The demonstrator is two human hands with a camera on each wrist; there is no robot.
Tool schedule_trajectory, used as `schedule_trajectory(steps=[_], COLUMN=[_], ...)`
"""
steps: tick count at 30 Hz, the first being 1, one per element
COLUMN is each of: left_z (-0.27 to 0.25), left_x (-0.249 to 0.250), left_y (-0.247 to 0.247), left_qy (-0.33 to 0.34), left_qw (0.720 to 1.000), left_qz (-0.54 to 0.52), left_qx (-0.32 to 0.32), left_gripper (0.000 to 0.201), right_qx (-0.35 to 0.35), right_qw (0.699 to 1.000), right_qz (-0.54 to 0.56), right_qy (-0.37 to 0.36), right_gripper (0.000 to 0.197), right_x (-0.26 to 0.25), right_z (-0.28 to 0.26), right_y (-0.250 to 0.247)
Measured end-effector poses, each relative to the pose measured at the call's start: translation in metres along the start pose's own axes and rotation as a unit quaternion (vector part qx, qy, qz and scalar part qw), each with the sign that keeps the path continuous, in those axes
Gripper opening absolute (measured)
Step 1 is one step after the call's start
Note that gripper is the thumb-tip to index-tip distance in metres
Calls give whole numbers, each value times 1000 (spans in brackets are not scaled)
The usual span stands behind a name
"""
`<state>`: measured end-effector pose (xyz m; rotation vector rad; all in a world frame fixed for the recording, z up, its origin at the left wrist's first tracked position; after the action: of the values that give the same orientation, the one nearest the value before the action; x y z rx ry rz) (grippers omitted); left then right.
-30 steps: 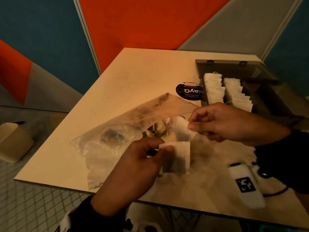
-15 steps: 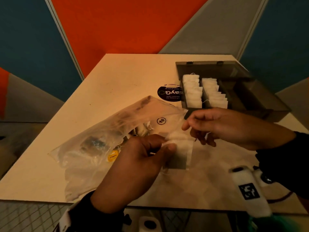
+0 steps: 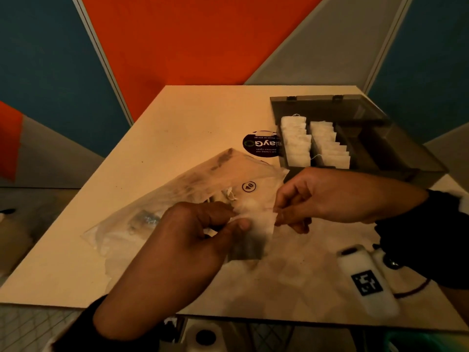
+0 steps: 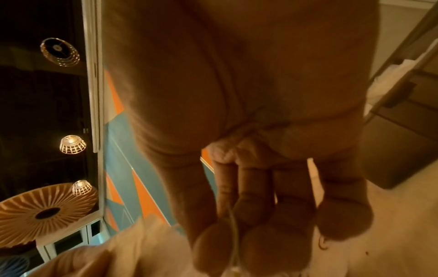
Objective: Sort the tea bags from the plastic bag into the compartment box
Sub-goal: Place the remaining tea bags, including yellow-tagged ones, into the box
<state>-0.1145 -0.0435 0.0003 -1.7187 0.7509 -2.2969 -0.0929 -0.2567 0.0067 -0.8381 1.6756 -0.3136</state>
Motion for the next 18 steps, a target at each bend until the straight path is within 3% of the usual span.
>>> schedule_trajectory(steps=[5, 8, 13, 18], left_z=[2, 2, 2, 0], left_x=[-7, -12, -17, -14], left_y=[-6, -1, 7, 4], left_qy=[-49, -110, -173, -201], left_qw=[996, 982, 956, 939], left_qz=[-68, -155, -232, -274], left_qx=[-1, -15, -40, -57], left_gripper=[37, 30, 26, 27], right_qx=[95, 156, 301, 329], right_qw=[993, 980, 925, 904], right_qz=[-69, -111, -212, -236], right_qy=[23, 55, 95, 138], right_gripper=[10, 8, 8, 9], right_x=[13, 22, 51, 71], right_z=[7, 11, 20, 16], right_y=[-11, -23, -46, -60])
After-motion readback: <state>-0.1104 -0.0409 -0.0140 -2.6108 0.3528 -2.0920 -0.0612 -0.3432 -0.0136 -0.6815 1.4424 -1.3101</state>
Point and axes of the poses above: each hand's wrist, its own z-axis towards the middle knuckle, its own y-axis out of the palm, x = y × z, the point moved 2 cm from there along z, towards the middle knuckle, and after that the axes turned 12 degrees about x, right-handed, at the moved point
